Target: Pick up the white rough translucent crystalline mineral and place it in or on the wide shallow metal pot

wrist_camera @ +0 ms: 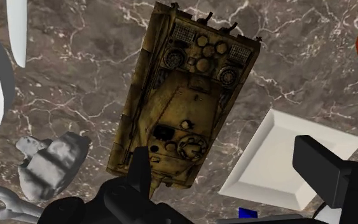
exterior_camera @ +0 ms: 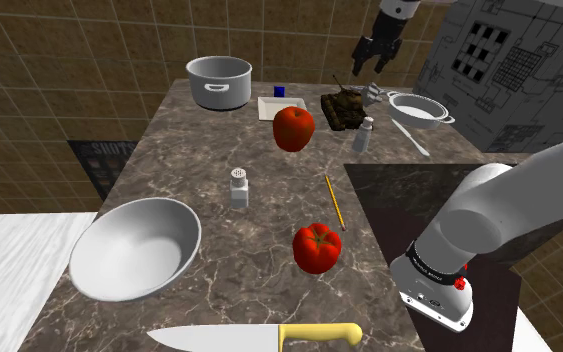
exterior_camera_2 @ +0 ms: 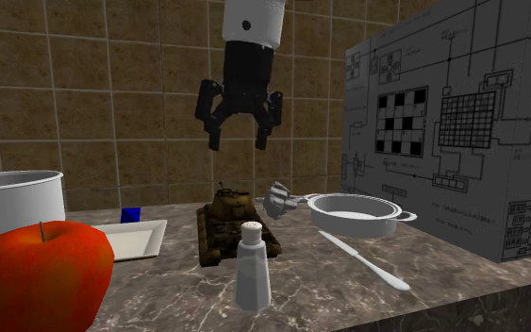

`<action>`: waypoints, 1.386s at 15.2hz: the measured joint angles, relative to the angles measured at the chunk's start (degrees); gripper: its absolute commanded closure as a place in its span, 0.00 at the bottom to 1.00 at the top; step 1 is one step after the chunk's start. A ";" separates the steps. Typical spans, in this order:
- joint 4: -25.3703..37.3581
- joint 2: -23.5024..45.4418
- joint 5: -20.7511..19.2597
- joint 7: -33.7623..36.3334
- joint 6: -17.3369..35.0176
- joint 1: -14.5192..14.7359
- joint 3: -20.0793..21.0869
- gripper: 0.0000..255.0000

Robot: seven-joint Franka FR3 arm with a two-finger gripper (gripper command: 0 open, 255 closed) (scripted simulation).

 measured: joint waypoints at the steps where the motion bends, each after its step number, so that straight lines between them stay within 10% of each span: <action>1: 1.37 2.15 0.44 -0.98 0.78 -0.09 -1.33 0.00; 21: 24.91 37.81 21.36 -20.42 5.15 -7.73 -17.52 0.00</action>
